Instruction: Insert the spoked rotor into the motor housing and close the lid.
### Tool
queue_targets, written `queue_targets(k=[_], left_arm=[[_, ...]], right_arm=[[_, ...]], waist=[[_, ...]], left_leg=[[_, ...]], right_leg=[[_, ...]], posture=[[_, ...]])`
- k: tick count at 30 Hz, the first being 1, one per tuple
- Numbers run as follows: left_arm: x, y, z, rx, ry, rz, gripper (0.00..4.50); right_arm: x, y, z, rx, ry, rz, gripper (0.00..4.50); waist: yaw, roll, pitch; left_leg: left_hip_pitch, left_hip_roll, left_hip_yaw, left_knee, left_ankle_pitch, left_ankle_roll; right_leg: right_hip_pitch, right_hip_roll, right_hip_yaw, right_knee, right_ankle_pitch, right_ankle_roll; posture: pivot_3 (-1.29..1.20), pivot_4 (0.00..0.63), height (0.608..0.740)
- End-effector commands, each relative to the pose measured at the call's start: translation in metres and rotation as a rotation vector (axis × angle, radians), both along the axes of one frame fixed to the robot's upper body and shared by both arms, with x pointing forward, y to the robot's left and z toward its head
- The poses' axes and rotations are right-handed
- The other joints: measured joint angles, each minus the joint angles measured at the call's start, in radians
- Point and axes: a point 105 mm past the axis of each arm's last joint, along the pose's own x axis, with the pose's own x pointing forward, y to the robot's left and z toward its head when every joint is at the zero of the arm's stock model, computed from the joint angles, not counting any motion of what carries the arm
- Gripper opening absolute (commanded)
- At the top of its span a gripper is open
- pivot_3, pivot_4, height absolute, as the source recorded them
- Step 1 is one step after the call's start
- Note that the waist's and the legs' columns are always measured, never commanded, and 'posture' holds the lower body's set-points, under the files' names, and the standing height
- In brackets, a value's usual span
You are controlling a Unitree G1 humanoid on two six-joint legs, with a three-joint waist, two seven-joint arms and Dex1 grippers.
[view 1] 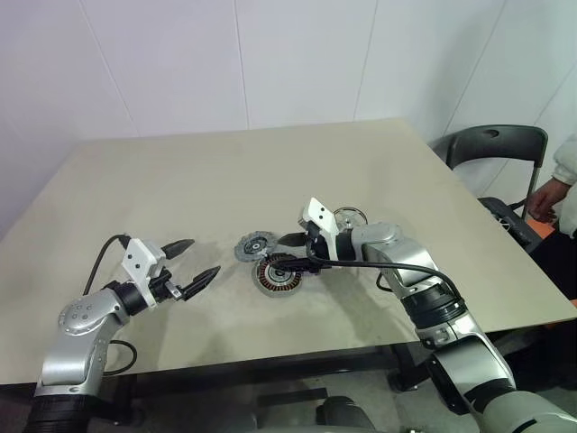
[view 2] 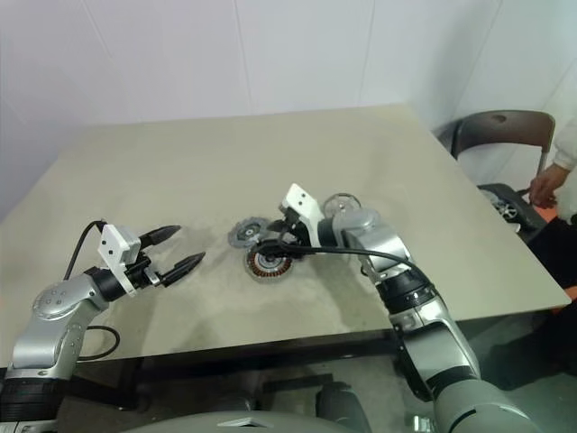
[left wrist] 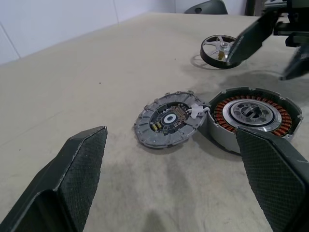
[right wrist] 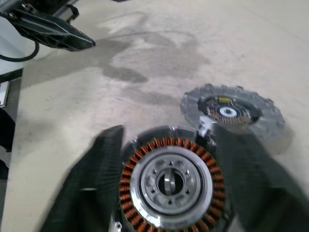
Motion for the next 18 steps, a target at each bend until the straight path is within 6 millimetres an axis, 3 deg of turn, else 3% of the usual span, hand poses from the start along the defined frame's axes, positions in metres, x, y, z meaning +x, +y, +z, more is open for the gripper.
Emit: queue_targets(k=[1, 6, 18], left_arm=[[0.002, 0.002, 0.003, 0.008, -0.035, -0.006, 4.50], [0.002, 0.007, -0.005, 0.010, -0.032, -0.004, 4.50], [0.001, 0.011, -0.011, 0.012, -0.035, -0.004, 4.50]], right_arm=[[0.002, 0.002, 0.003, 0.016, -0.024, -0.007, 1.74], [-0.005, 0.005, -0.008, -0.013, -0.002, 0.025, 0.04], [-0.008, 0.009, -0.024, -0.070, 0.009, 0.036, 0.04]], waist=[[-0.001, 0.000, 0.000], [0.000, 0.000, 0.000], [0.000, 0.000, 0.000]], left_leg=[[0.000, 0.000, 0.000, 0.000, 0.000, 0.000], [0.000, 0.000, 0.000, 0.000, 0.000, 0.000], [-0.001, 0.000, 0.000, 0.000, 0.000, 0.000]], right_leg=[[0.000, 0.000, 0.000, 0.000, 0.000, 0.000], [0.000, 0.000, 0.000, 0.000, 0.000, 0.000], [-0.001, 0.000, 0.000, 0.000, 0.000, 0.000]], posture=[[0.00, 0.000, 0.740], [0.00, 0.000, 0.740], [0.00, 0.000, 0.740]])
